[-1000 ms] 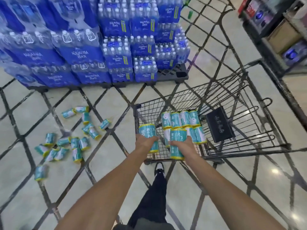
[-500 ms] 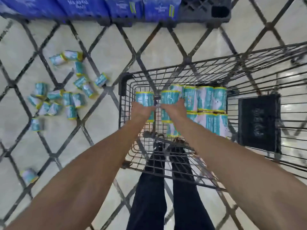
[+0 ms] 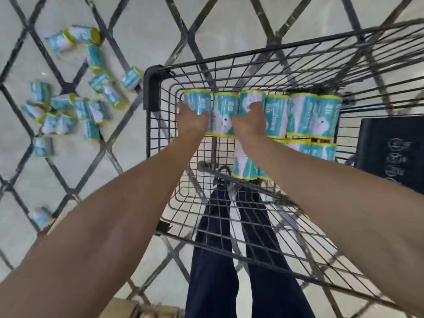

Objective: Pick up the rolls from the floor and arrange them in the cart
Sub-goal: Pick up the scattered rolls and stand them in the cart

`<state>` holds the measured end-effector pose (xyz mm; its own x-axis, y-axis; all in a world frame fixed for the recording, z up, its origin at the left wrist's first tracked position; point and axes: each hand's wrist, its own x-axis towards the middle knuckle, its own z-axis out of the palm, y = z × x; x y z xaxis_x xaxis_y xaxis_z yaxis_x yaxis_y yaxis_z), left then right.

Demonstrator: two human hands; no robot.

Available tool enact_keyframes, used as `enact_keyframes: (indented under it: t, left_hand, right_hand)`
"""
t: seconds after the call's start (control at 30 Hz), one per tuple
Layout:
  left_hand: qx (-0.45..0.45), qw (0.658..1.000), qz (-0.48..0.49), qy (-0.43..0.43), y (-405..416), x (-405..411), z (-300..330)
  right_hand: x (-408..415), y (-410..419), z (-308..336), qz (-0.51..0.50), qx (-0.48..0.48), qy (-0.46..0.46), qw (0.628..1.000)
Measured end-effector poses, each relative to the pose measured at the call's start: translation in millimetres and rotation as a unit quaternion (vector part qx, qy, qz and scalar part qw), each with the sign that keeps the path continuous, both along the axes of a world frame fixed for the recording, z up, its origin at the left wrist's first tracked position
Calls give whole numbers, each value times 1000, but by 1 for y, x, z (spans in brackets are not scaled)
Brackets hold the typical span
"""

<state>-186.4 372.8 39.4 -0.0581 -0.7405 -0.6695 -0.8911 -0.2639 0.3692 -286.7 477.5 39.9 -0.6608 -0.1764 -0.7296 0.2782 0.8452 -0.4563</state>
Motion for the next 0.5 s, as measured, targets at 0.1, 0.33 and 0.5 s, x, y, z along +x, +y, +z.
enact_keyframes:
  t: [0.1, 0.33, 0.5]
  left_hand:
    - [-29, 999, -37, -1, 5, 5, 11]
    - [-55, 978, -201, -8, 20, 27, 86]
    - [-128, 915, -380, -43, 28, 62, 182]
  right_hand:
    - [-2, 7, 12, 14, -16, -11, 1000]
    - [9, 30, 89, 182, 4, 41, 982]
    - [26, 45, 189, 338, 42, 118, 933]
